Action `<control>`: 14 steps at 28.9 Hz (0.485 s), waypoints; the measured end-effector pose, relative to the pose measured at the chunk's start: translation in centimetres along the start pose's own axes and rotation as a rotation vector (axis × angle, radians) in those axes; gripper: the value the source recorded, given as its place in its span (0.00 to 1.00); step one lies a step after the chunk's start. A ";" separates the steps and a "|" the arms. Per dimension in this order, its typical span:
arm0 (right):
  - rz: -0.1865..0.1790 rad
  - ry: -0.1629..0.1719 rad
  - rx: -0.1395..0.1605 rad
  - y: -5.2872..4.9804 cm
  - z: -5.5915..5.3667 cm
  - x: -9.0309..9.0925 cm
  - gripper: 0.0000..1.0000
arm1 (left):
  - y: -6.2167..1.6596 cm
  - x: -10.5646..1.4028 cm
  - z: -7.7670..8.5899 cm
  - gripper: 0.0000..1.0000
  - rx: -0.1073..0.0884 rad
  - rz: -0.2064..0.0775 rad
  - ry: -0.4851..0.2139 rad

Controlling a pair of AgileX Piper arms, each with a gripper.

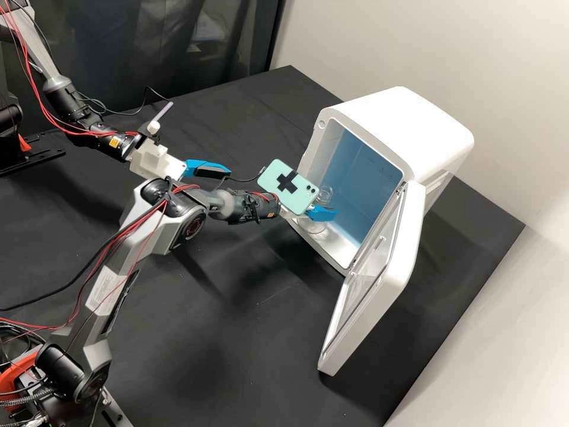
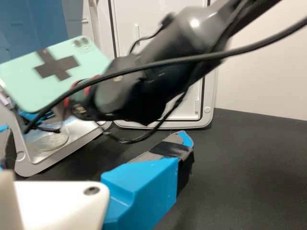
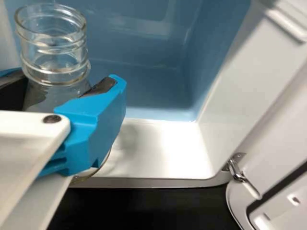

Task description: Take the flask out of the incubator

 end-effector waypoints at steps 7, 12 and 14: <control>0.054 0.072 0.034 2.0 1.8 -3.9 0.00 | 0.01 0.0 -0.1 1.00 0.001 0.000 0.001; 0.068 0.120 0.035 2.6 4.5 -7.0 0.00 | 0.04 0.0 -0.1 1.00 0.003 0.000 -0.002; 0.066 0.129 0.047 2.9 6.0 -8.2 0.00 | 0.08 0.0 -0.2 1.00 0.014 0.000 -0.007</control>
